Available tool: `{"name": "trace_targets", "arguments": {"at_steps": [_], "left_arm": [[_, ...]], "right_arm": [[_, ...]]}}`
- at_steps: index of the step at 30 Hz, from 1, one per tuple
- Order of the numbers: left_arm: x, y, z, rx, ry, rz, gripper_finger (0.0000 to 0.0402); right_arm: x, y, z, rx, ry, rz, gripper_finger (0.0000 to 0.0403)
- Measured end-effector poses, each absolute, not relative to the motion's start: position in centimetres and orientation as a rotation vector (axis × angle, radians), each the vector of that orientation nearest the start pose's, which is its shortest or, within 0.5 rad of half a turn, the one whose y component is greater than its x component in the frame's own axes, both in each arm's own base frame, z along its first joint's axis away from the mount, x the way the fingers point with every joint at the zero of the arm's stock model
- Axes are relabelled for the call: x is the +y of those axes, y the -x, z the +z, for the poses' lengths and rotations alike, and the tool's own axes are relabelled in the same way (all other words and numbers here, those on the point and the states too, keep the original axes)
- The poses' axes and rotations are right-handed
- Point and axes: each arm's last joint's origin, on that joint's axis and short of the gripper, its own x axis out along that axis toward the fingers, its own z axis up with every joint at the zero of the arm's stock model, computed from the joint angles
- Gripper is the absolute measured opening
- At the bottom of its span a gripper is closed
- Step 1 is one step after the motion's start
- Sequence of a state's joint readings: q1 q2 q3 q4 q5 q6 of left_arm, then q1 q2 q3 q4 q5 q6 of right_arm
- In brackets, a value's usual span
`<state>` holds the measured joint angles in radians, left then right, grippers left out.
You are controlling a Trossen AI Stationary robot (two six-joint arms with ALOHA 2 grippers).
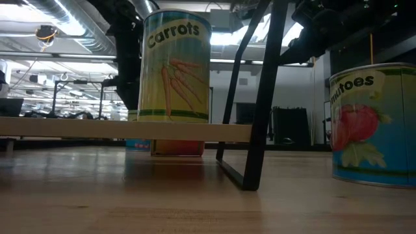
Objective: Pick and place cans onto a shelf
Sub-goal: Put the cherry can on the shelf
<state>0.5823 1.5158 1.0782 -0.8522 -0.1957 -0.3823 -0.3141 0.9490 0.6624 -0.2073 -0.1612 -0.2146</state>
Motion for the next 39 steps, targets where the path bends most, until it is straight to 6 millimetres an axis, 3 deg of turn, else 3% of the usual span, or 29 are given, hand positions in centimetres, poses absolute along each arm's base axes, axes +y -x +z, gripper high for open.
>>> {"name": "trace_targets", "arguments": {"at_steps": [9,21,28,39], "left_arm": [[15.5,-22.8,23.0,1.159,0.548,0.871,0.0001],[13.6,-21.1,27.7,1.007,0.612,0.69,0.0],[10.0,-19.2,30.1,0.997,0.67,0.53,0.0],[1.9,-17.5,32.4,1.004,0.765,0.35,0.0]], "right_arm": [[-5.8,-19.5,26.1,0.493,0.094,-0.097,0.0108],[-5.8,-19.5,26.1,0.493,0.094,-0.099,0.0108],[-5.8,-19.5,26.1,0.493,0.094,-0.099,0.0108],[-5.8,-19.5,26.1,0.493,0.095,-0.099,0.0108]]}}
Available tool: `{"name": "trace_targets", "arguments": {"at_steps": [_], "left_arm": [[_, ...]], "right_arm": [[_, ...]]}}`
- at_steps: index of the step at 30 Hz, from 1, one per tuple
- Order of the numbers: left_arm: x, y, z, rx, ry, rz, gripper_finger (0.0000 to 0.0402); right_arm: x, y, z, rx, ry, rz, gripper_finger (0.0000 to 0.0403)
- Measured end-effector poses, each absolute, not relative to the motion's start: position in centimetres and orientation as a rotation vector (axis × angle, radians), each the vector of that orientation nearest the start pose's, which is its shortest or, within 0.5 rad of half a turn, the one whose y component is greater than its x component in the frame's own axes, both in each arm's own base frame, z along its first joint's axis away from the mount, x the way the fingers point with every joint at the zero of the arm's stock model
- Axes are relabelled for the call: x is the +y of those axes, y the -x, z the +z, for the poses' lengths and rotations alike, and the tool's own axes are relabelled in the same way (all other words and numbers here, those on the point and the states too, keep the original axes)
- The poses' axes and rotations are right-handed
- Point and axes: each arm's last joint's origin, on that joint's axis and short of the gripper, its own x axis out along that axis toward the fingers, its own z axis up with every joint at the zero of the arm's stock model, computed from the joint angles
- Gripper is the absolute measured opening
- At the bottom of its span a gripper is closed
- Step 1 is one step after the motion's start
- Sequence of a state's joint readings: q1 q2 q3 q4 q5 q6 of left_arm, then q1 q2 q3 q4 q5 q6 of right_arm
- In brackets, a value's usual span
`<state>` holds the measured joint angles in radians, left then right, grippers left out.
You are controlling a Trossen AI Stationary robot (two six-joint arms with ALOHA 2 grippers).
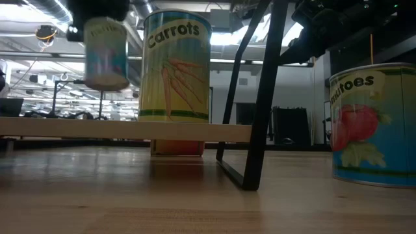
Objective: Pick and place cans onto a shelf
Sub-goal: Put the cherry can on the shelf
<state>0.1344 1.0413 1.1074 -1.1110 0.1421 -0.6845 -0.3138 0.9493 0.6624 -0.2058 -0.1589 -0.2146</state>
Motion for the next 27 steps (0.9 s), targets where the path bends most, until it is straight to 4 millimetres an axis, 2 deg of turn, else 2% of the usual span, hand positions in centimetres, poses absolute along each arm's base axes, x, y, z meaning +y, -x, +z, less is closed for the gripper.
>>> {"name": "trace_targets", "arguments": {"at_steps": [7,13,22,27], "left_arm": [[-2.4,-17.2,32.5,1.044,0.768,0.287,0.0],[-4.8,-16.6,32.2,1.085,0.73,0.3,0.0],[-5.9,-13.8,31.4,1.288,0.668,0.457,0.0],[-6.0,-13.3,31.3,1.282,0.597,0.49,0.0]], "right_arm": [[-5.8,-19.5,26.1,0.493,0.095,-0.1,0.0108],[-5.8,-19.5,26.1,0.492,0.095,-0.1,0.0108],[-5.8,-19.5,26.1,0.492,0.094,-0.1,0.0108],[-5.8,-19.5,26.1,0.492,0.094,-0.1,0.0108]]}}
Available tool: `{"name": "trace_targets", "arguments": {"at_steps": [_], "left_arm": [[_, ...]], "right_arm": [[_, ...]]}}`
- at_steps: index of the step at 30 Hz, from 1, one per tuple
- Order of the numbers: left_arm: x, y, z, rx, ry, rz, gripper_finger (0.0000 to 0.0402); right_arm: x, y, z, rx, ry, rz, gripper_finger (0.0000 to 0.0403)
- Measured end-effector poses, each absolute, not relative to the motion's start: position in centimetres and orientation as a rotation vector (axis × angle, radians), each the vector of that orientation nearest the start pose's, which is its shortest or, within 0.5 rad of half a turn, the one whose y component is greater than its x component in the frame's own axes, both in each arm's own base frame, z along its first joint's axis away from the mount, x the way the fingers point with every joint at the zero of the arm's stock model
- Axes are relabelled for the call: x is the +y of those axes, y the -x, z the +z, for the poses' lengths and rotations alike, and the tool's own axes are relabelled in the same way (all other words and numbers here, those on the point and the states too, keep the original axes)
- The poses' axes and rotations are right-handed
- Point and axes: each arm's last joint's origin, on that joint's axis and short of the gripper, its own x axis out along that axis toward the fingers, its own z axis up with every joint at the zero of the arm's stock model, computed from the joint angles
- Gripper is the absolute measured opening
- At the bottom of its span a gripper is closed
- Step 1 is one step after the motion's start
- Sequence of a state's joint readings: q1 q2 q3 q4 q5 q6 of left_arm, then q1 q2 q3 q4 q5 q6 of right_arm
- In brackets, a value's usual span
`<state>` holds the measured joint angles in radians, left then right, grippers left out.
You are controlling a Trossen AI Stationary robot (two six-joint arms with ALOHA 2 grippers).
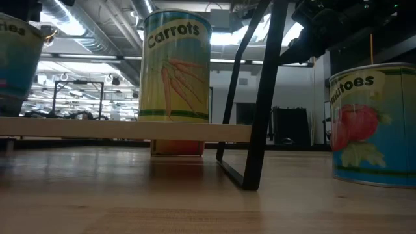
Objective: Pick and place cans onto a shelf
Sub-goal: Put the cherry can on the shelf
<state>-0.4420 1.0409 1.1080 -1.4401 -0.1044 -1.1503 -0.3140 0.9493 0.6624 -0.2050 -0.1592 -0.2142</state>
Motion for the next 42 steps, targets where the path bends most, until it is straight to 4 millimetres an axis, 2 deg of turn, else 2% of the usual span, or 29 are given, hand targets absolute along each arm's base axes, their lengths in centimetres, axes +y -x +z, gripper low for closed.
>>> {"name": "trace_targets", "arguments": {"at_steps": [9,15,26,32,42], "left_arm": [[-6.4,-12.9,31.2,1.272,0.56,0.509,0.0],[-6.9,-12.6,29.5,1.319,0.545,0.536,0.0],[-6.9,-12.4,28.0,1.376,0.53,0.549,0.0],[-6.9,-12.3,27.8,1.386,0.533,0.548,0.0001],[-6.9,-12.3,27.8,1.388,0.533,0.546,0.0024]], "right_arm": [[-5.8,-19.5,26.1,0.492,0.087,-0.101,0.0108],[-5.8,-19.5,26.1,0.492,0.09,-0.101,0.0108],[-5.8,-19.5,26.1,0.493,0.09,-0.1,0.0108],[-5.8,-19.5,26.1,0.493,0.09,-0.101,0.0108],[-5.8,-19.5,26.1,0.492,0.09,-0.1,0.0108]]}}
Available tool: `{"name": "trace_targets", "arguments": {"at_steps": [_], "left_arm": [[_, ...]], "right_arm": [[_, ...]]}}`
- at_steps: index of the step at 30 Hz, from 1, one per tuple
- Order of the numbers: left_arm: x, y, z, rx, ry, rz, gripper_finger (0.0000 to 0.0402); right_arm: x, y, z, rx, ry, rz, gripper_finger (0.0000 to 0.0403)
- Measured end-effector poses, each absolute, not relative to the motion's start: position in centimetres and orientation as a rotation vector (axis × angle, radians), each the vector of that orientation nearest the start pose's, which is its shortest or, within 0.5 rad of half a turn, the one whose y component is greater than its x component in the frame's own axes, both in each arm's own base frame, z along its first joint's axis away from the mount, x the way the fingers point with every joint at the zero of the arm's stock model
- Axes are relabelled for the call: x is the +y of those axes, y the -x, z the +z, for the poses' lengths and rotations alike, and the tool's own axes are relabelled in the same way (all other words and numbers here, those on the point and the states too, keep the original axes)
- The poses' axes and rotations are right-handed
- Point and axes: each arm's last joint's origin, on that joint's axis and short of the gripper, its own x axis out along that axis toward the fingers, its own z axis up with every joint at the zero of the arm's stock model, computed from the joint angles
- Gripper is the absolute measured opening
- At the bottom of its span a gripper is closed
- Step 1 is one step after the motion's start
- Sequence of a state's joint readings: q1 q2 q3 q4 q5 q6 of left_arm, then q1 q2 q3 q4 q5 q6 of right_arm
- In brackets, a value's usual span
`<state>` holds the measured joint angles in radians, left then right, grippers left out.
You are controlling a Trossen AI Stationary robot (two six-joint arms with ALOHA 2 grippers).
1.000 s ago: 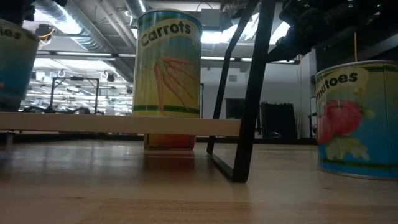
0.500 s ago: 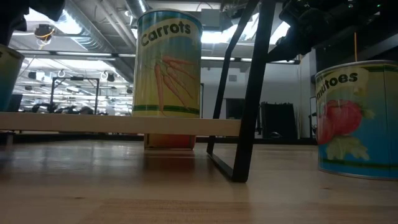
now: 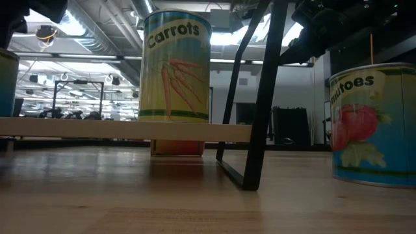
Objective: Pick and place cans onto a shelf
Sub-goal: Put the cherry can on the shelf, then put the pineapple can on the shelf
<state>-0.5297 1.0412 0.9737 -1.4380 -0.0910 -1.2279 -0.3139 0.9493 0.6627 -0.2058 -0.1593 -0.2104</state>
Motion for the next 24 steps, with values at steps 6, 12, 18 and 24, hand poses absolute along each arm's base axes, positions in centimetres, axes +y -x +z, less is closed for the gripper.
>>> {"name": "trace_targets", "arguments": {"at_steps": [6,12,18,24], "left_arm": [[-6.9,-12.3,27.8,1.388,0.533,0.546,0.0039],[-6.9,-12.3,27.8,1.394,0.536,0.541,0.0055],[-6.8,-12.1,28.2,1.38,0.548,0.531,0.005],[-6.8,-12.1,30.1,1.311,0.592,0.483,0.0045]], "right_arm": [[-5.8,-19.5,26.1,0.492,0.09,-0.101,0.0108],[-5.8,-19.5,26.1,0.492,0.09,-0.1,0.0108],[-5.8,-19.5,26.1,0.492,0.09,-0.1,0.0108],[-5.8,-19.5,26.1,0.485,0.092,-0.101,0.0108]]}}
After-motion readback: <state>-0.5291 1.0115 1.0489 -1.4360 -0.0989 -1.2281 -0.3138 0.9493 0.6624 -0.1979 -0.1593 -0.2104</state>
